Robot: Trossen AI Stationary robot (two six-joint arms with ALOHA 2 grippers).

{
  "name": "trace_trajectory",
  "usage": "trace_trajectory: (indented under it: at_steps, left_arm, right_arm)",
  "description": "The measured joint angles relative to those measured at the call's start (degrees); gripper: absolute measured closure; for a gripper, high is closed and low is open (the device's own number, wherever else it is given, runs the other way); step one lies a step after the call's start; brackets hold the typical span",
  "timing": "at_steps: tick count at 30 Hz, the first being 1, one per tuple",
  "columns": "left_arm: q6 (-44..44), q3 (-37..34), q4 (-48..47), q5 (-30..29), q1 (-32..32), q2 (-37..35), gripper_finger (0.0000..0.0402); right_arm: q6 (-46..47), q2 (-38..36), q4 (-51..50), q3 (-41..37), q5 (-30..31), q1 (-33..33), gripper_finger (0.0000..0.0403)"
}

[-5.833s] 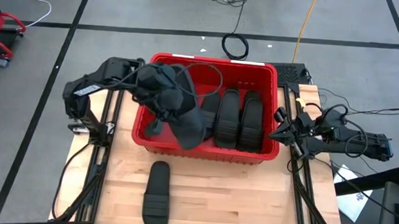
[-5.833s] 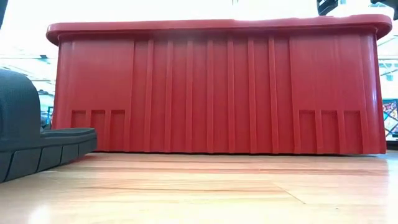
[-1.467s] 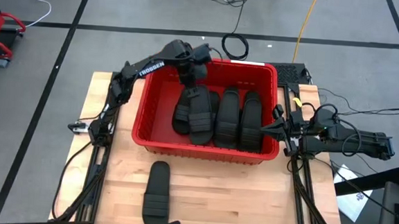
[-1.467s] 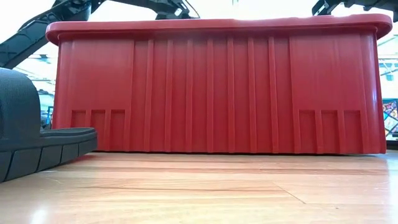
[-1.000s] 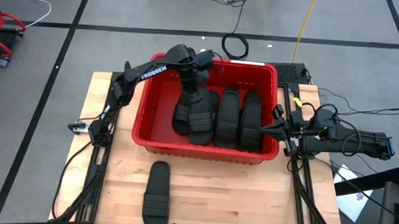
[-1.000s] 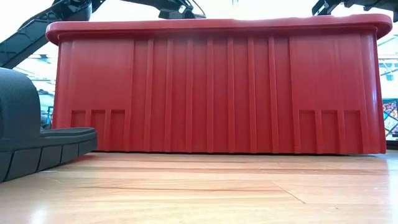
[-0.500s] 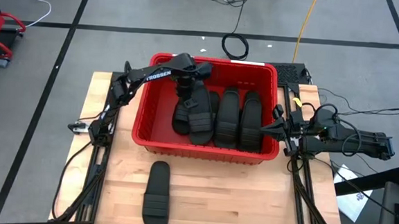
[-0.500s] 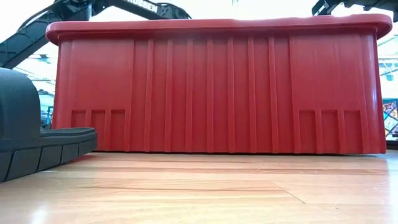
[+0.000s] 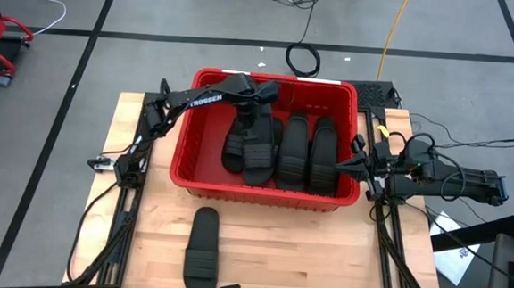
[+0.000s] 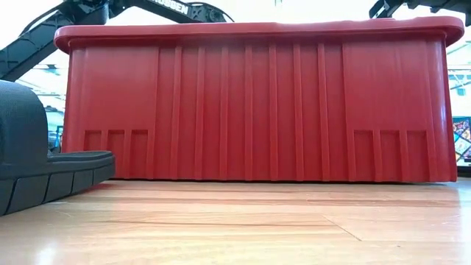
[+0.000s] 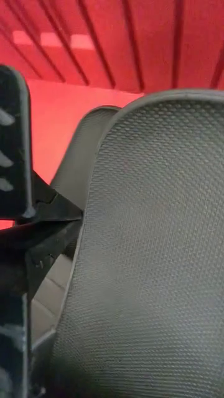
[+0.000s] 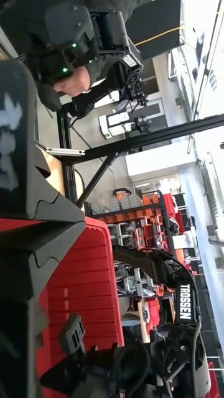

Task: Pick and place slides into bin
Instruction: Put the black slides into the red bin

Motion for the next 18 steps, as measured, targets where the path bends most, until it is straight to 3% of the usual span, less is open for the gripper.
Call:
trace_trajectory:
  at_steps: [18]
  left_arm:
    - [0.08, 0.00, 3.14, 3.13, -0.59, 0.00, 0.0401]
  right_arm:
    - [0.17, 0.01, -0.01, 0.00, 0.00, 0.01, 0.0403]
